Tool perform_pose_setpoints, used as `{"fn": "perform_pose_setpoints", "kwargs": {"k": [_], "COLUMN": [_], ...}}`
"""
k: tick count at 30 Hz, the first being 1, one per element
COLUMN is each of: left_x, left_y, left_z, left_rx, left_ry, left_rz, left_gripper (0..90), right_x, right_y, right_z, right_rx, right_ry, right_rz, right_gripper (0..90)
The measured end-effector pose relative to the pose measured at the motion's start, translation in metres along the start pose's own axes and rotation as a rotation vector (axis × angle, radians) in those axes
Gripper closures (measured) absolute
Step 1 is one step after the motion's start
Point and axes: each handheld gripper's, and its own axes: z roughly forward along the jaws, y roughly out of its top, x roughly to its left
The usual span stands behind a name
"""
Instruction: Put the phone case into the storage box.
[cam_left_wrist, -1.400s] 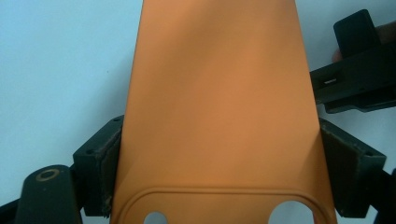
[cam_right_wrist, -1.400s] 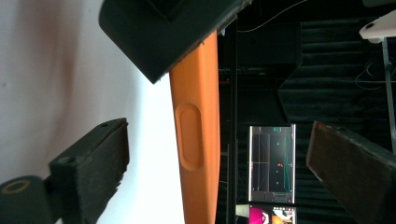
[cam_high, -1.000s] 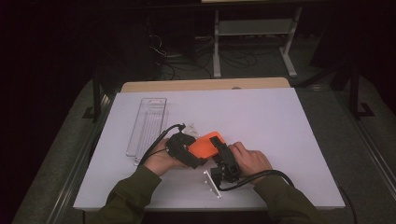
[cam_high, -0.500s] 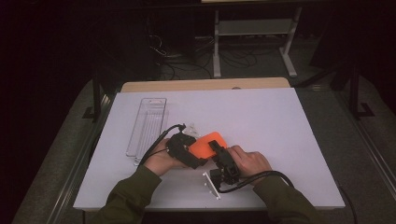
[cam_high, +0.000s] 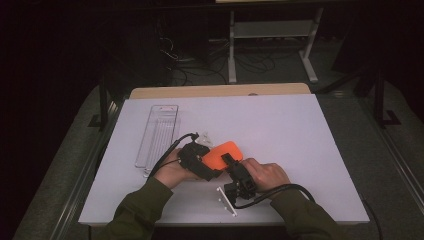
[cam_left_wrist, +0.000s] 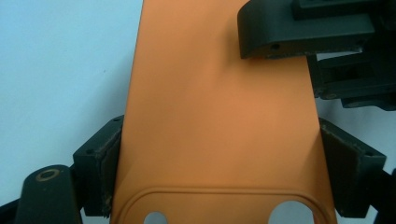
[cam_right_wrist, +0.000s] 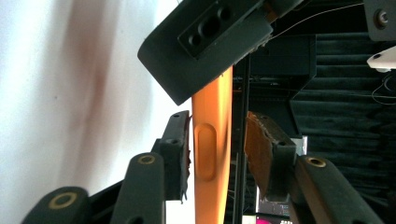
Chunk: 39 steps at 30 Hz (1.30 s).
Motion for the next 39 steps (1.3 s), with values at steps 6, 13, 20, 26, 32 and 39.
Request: {"fn": "perform_pose_setpoints", "kwargs": {"k": [6,13,20,26,32,39], "left_x": [0.0006,-0.0004,0.0019,0.0031,0.0045,0.0057], "left_y": [0.0000,-0.0001,0.0001,-0.0005,-0.0009,-0.0018], "left_z": [-0.0005,-0.0006,-0.0022,-0.0024,-0.0034,-0.0045], "left_rx": [0.000,-0.023,-0.002,-0.004,-0.034,-0.027], "left_ry": [0.001,-0.003,-0.003,-0.017,-0.053,-0.061], "left_rz": [0.003,-0.033,-0.007,-0.015,-0.056,-0.050], "left_gripper": [15.5,15.5,15.5,15.4,15.3,15.1], "right_x": [-0.0001,0.0002,0.0023,0.0034,0.0015,0.0024], "right_y": [0.0003,0.0008,0.0019,0.0029,0.0028,0.0036], "right_z": [-0.0001,-0.0013,-0.0004,-0.0002,-0.0021,-0.0020], "right_rx": [0.000,-0.003,0.009,0.006,0.005,0.003], "right_ry": [0.005,0.006,-0.005,-0.027,-0.049,-0.065], "right_rz": [-0.005,-0.018,-0.048,-0.059,-0.055,-0.068], "right_gripper": [64.2,71.0,72.5,75.8,79.6,80.1]}}
